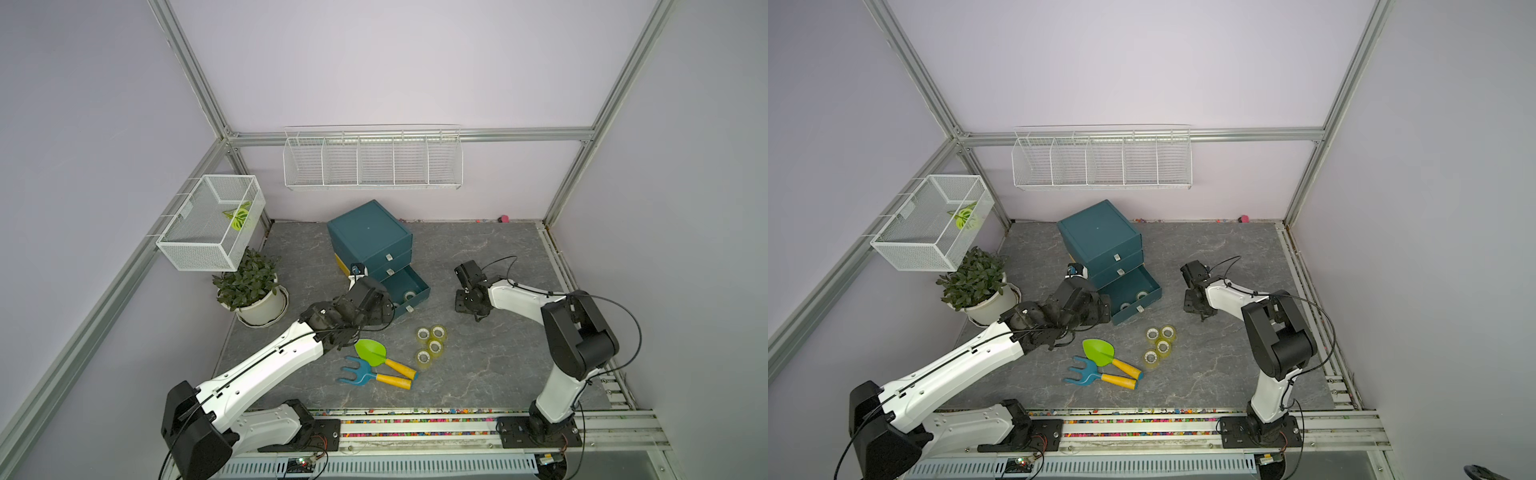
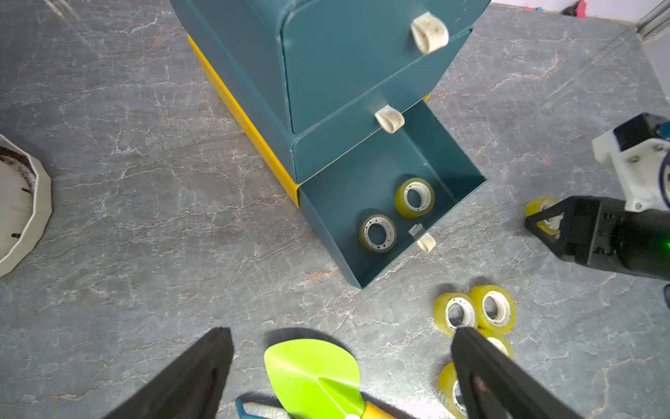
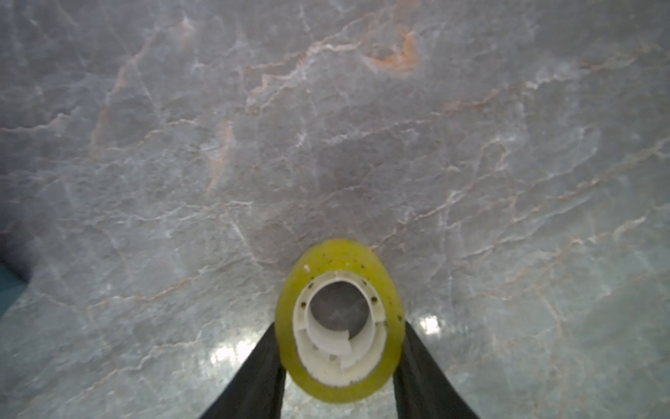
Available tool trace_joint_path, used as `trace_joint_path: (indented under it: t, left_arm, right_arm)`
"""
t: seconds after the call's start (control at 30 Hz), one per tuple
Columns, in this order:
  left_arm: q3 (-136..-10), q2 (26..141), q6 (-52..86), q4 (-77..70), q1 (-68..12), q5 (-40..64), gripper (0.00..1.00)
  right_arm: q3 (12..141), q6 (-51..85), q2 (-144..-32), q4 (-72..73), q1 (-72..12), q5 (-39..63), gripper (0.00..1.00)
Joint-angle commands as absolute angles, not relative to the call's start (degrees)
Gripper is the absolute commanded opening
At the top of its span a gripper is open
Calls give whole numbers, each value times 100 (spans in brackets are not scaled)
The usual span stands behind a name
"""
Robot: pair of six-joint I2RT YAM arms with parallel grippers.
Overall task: Place the transparent tape into the drawer according to color
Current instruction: Pick up the tape at the center of the board, then place the tape in the drawer.
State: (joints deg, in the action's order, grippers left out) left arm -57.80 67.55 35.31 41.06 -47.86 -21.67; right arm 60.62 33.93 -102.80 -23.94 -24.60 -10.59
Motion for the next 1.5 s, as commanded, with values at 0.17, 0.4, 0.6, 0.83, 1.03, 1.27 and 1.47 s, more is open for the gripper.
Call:
trace_joint_path:
  t: [0.17, 0.4, 0.6, 0.83, 1.03, 1.27, 1.47]
  left_arm:
    - [-5647, 6647, 3607, 4182, -4734, -2223, 100]
    - [-5603, 6579, 3647, 4219, -4682, -2250, 100]
    - [-5505, 6444, 3658, 4236, -4603, -2267, 100]
    - [-5442, 6365, 3731, 4318, -4583, -2211, 100]
    - [-5297, 6172, 3774, 4365, -4588, -2149, 100]
    - [-5222, 6162, 3773, 4383, -4586, -2107, 100]
    - [-5223, 6174, 3746, 4358, -4583, -2076, 100]
  right_arm:
    - [6122, 3055, -9734, -2514, -2492, -727, 37]
    - [6109, 2880, -8939, -2808, -3002, -632, 37]
    - [6487, 2719, -8801, -2567, -3449, 155, 38]
    - [7731, 2525, -9938, -2524, -3873, 509, 38]
    - [8309, 2485, -10630, -2435, -3885, 553, 39]
    - [8525, 2485, -10972, -2384, -3884, 565, 51]
    - [8522, 2522, -10955, -2376, -3879, 489, 58]
